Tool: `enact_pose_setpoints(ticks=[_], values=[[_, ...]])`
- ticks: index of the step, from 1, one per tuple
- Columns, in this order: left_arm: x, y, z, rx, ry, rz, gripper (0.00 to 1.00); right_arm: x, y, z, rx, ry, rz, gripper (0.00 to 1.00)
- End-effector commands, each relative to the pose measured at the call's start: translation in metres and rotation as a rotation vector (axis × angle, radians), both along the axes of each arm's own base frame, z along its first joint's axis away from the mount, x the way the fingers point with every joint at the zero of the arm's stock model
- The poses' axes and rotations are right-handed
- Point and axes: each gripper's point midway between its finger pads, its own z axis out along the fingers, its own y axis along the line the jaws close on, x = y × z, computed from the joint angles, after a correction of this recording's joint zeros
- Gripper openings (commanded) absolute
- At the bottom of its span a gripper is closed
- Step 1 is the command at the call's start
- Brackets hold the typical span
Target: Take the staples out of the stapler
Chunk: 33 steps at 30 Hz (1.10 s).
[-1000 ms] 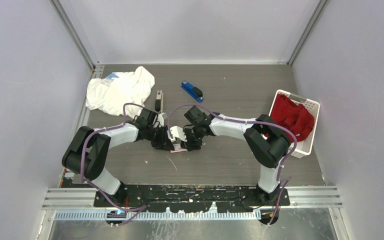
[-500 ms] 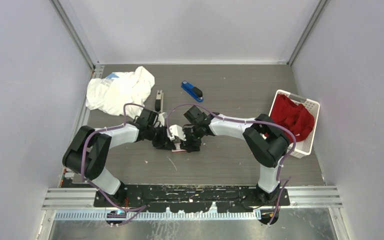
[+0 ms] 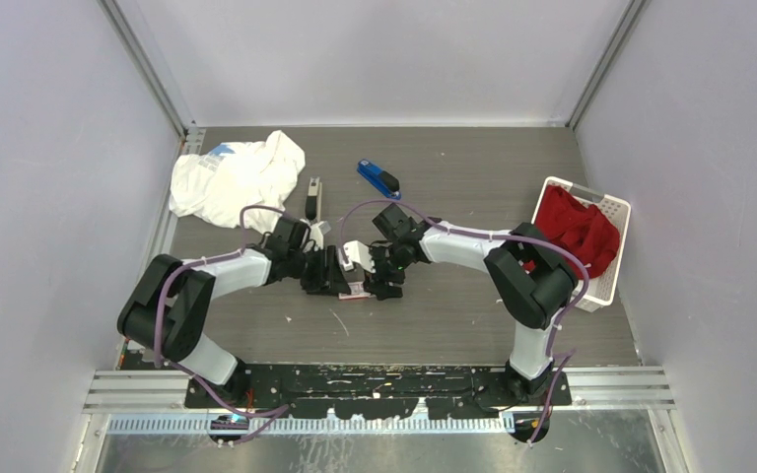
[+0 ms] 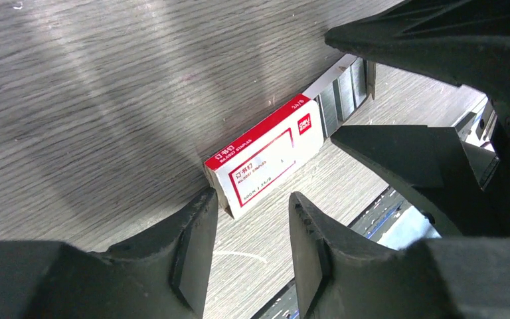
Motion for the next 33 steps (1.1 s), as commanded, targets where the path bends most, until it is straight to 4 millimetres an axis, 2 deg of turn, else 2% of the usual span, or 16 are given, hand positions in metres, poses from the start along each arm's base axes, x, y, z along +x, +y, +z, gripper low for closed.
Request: enact_pose_setpoints(ticks=[1,10,25,33], values=[[-0.003,0.019,-0.014,0.089,-0.019,0.042,0.47,-0.002,-0.012,0.006,-0.012,-0.015,0.018,0.73],[-0.007,0.028,-0.012,0.095,-0.046,0.06,0.52,0.003,-0.024,0.007,-0.014,-0.032,0.018,0.74],[-0.006,0.032,-0.002,0.085,-0.124,0.06,0.55,0.001,-0.031,0.001,-0.035,-0.055,0.047,0.74],[-0.007,0.033,0.0,0.074,-0.147,0.063,0.64,0.002,-0.032,0.001,-0.038,-0.062,0.055,0.73]])
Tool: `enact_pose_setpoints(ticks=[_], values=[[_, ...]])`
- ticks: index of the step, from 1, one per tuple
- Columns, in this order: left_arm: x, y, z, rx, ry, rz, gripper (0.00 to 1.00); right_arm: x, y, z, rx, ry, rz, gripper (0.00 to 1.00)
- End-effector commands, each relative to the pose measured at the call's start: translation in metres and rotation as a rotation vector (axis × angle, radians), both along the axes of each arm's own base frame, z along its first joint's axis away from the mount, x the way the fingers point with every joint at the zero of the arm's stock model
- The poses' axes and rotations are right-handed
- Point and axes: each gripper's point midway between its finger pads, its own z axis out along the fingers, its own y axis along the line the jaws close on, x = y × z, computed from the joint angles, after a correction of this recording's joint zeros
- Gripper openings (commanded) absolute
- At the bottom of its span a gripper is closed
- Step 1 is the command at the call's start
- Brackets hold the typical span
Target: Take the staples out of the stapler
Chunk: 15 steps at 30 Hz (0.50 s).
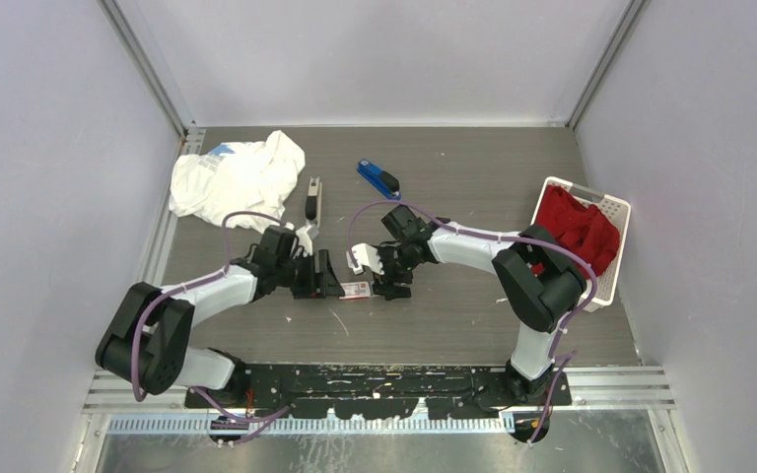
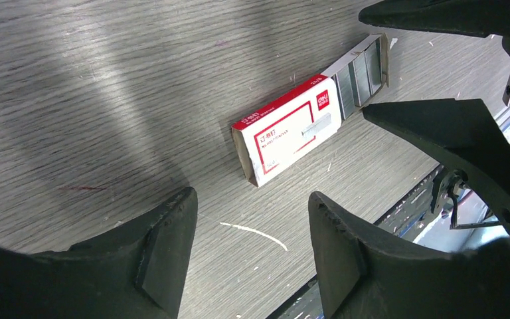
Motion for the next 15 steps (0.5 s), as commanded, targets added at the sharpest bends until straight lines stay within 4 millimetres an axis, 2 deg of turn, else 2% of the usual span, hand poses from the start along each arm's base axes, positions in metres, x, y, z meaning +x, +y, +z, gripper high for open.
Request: enact_pose_setpoints(ticks=[1,15], values=[[0.0006,0.0103,-0.0063,0.039,-0.031,0.011,0.65,0.0009,-0.0114,0.0005,-0.035,-0.032,0.009,0.73],[-0.0009,0.0075,-0.0094,0.015,-0.024,0.017,0.67,0.0013,-0.0141,-0.0001,-0.041,-0.039,0.012,0.73]])
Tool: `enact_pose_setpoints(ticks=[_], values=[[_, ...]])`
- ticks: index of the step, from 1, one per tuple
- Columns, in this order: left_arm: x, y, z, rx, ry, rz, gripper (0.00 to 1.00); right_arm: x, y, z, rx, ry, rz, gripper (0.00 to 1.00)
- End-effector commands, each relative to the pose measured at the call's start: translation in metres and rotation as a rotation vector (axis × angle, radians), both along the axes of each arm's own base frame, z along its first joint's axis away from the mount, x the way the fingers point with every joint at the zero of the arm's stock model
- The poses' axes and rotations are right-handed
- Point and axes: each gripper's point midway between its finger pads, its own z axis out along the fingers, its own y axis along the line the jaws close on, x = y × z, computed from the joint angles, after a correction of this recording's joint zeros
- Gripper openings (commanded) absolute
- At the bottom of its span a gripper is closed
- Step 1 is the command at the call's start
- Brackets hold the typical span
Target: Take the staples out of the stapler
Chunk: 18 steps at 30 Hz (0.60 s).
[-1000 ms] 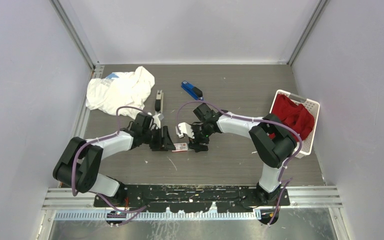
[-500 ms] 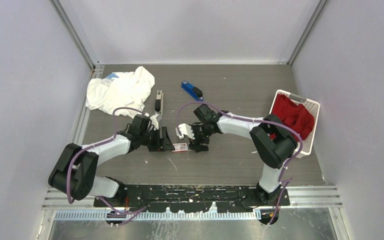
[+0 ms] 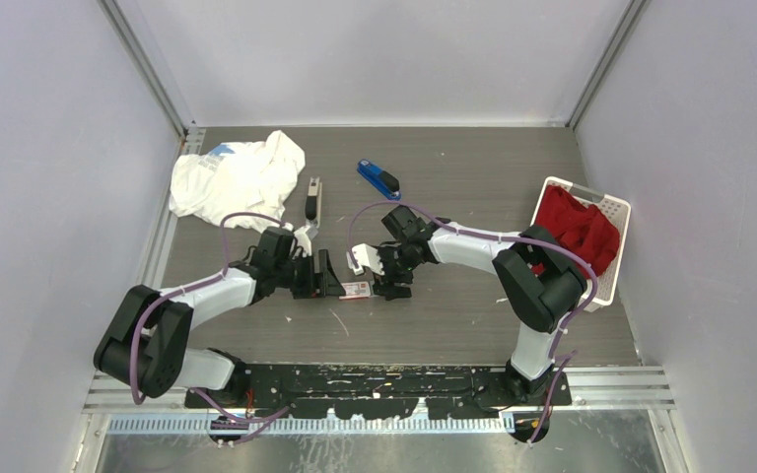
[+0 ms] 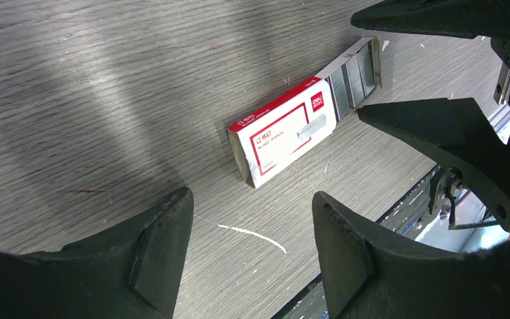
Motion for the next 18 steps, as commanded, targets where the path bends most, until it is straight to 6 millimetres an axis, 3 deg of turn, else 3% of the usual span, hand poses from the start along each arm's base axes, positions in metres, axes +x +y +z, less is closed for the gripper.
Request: enact_pose_setpoints(ticks=[1,18], values=[[-0.0016,0.0081,-0.0118,0.034,0.004,0.015,0.67,0.0018,-0.0131,0.0003,-0.04,-0.037,0.007,0.73],[-0.0028,0.0053,-0.0133,0.019,0.016,0.006,0.66,0.0027,-0.0149,-0.0011,-0.048,-0.042,0.007,0.73]])
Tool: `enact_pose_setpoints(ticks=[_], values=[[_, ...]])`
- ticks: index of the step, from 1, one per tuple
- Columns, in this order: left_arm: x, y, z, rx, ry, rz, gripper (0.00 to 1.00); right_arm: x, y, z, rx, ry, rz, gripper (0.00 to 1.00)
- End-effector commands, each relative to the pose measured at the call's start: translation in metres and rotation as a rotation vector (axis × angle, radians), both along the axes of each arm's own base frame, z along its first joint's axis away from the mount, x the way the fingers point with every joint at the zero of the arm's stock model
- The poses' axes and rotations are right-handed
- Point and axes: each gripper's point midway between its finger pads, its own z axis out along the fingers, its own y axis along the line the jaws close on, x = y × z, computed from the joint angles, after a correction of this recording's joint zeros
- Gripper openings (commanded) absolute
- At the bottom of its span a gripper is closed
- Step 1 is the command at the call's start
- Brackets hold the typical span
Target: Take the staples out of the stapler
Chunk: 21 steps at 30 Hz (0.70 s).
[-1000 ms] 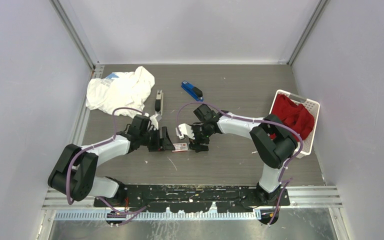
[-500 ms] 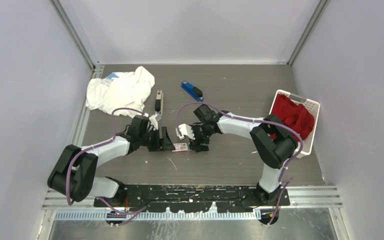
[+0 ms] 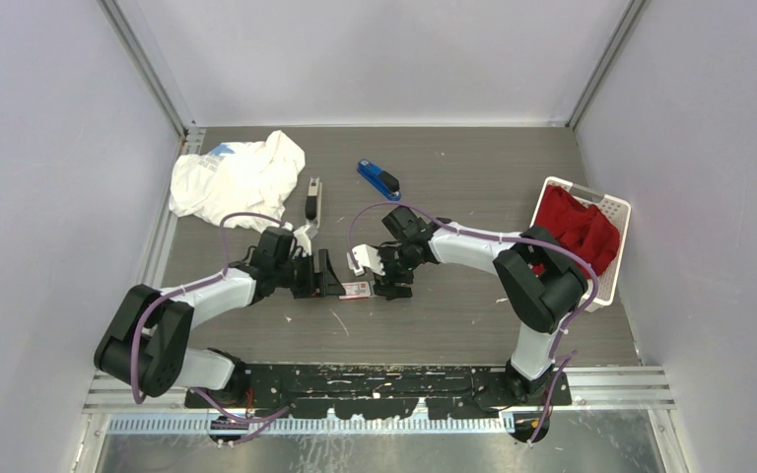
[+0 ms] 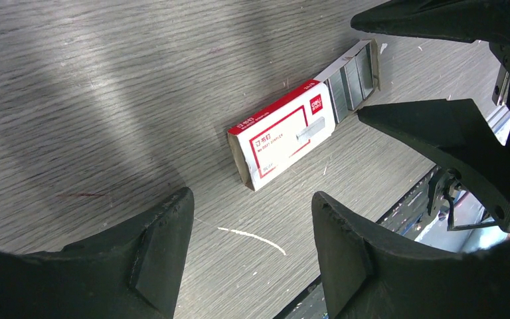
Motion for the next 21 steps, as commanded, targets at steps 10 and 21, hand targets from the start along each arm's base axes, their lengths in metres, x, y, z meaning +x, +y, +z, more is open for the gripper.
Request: enact_pose_setpoints(ticks=[10,21], values=[[-0.006,0.002,-0.018,0.013,0.049,-0.008,0.65,0.003,-0.015,-0.005,-0.056,-0.033,-0.005,0.71],[-0.009,-0.001,-0.032,0.03,0.117,-0.005,0.51,0.002,-0.016,-0.007,-0.068,-0.02,-0.008,0.65]])
